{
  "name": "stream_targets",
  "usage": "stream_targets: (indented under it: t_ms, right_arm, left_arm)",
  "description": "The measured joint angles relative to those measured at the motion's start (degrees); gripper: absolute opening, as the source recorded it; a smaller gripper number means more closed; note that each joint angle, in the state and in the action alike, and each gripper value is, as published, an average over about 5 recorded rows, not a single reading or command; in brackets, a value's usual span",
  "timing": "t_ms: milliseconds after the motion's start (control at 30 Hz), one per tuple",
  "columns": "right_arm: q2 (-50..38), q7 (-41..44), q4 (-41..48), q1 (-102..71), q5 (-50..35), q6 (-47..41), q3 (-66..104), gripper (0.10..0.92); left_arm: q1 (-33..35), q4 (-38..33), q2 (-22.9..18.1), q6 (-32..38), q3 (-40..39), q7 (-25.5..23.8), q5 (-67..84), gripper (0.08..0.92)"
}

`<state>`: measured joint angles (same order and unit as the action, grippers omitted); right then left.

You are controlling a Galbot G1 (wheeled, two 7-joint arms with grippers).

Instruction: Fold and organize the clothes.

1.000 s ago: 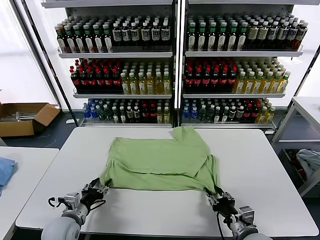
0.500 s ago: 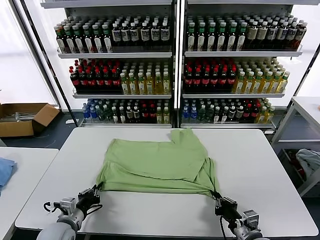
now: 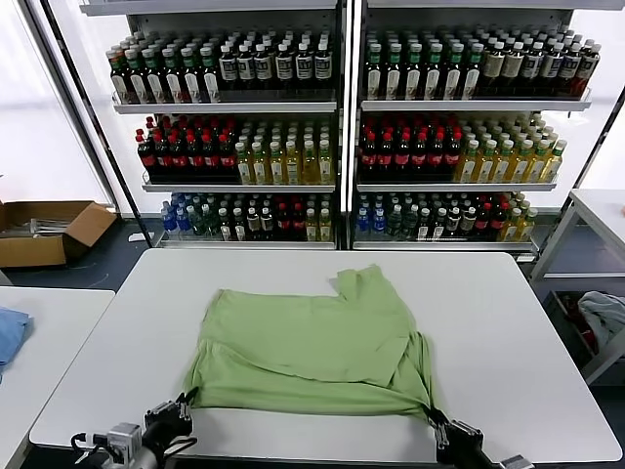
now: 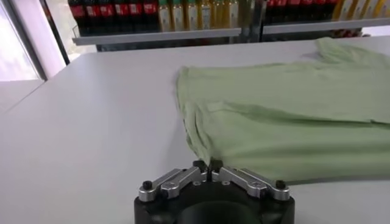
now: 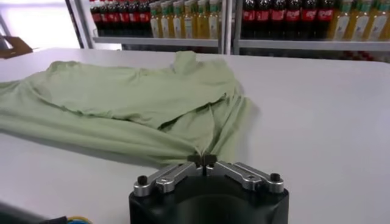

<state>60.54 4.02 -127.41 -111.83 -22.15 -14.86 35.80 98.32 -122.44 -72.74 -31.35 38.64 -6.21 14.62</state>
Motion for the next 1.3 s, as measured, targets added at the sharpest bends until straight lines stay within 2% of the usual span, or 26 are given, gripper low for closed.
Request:
stream_targets:
  t_ms: [200,267,367,633,800,1000,1133,1300]
  right_arm:
    - [-0.3,0.1,-1.9,-4.2,-0.1,0.4,1.6,0.118]
    - [-0.4,0.1,-2.3,-4.9,-0.5,0.5,2.1,0.153]
    - [-0.5,0.3,-2.9,-5.2,-1.5,0.8,3.0,0.236]
    - [-2.5,1.8,-3.3,-1.1,-7.8,0.3,6.8,0.461]
    - [-5.1,3.6,-1.2,6.2,-13.6,-1.8,7.7,0.608]
    - [-8.5,5.7,2.5,17.3,-19.0,-5.4,5.9,0.775]
    - [-10.2,7.0,6.0,25.7,-20.7,-7.7,3.0,0.818]
    - [-11.0,9.2,12.9,37.1,-20.5,-9.9,-3.3,0.822]
  left_arm:
    - [5.1,-4.1,-1.6,-0.8,0.7,-0.2,-0.3,0.093]
    - [6.0,-5.1,-2.0,-1.0,0.8,-0.3,-0.3,0.102]
    - [7.0,-6.5,-2.1,-1.2,1.1,-0.4,-0.1,0.162]
    - [7.3,-9.4,-0.9,-1.6,4.7,-0.4,2.5,0.396]
    - [5.8,-9.7,1.8,-1.7,8.6,-0.9,5.9,0.543]
    - [1.9,-7.8,6.8,-1.7,10.8,-2.0,9.0,0.716]
    - [-2.0,-5.1,10.3,-1.7,9.9,-2.9,10.5,0.803]
    - [-8.8,0.5,13.9,-1.7,6.3,-4.0,12.3,0.822]
